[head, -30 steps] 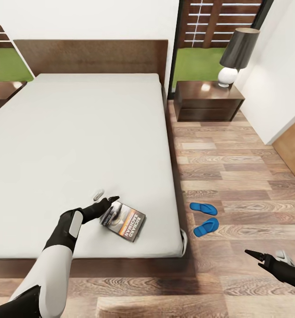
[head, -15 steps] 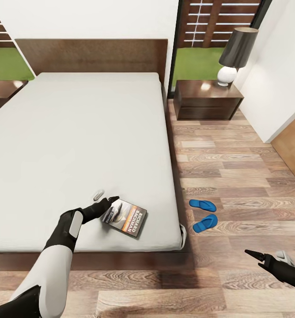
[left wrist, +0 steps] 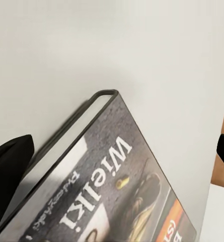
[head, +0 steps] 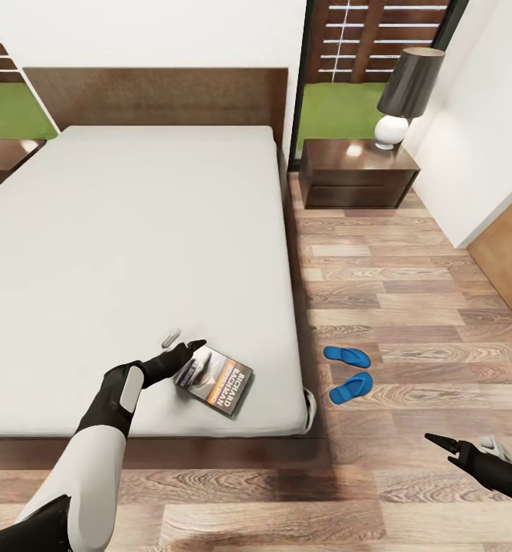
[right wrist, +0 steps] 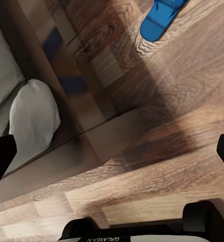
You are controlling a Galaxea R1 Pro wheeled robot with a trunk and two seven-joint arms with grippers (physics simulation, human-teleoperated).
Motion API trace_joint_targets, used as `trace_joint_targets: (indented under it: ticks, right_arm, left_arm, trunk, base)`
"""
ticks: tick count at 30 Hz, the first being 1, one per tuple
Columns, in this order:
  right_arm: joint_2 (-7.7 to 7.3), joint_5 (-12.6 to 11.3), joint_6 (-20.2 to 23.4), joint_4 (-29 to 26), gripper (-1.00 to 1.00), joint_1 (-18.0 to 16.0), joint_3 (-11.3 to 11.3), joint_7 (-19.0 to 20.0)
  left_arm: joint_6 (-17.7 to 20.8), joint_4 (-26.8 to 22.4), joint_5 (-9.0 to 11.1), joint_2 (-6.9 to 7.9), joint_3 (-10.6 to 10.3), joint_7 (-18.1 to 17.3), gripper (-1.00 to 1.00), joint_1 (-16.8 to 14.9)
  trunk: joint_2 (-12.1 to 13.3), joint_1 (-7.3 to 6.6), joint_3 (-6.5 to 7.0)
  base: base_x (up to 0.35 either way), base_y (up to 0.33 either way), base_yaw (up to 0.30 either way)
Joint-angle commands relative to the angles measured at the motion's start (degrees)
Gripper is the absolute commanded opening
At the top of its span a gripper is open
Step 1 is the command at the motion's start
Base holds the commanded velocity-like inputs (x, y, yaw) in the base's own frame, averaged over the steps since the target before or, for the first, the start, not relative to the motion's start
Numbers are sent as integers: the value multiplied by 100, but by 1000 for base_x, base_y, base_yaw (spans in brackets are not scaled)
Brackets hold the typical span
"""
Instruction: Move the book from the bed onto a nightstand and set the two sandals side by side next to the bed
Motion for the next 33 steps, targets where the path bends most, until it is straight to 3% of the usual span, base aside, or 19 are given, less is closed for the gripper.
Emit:
trace_joint_targets:
  ticks: [1, 33]
  right_arm:
    - [0, -22, 38, 1, 100, -2, -11, 6]
    - [0, -22, 38, 1, 100, -2, -11, 6]
  left_arm:
    - [50, 2, -54, -7, 25, 2, 100, -2]
    - [50, 2, -54, -51, 25, 2, 100, -2]
  trunk:
    - [-2, 0, -4]
    - [-2, 0, -4]
  base:
    - [0, -7, 0]
    - [-1, -33, 0]
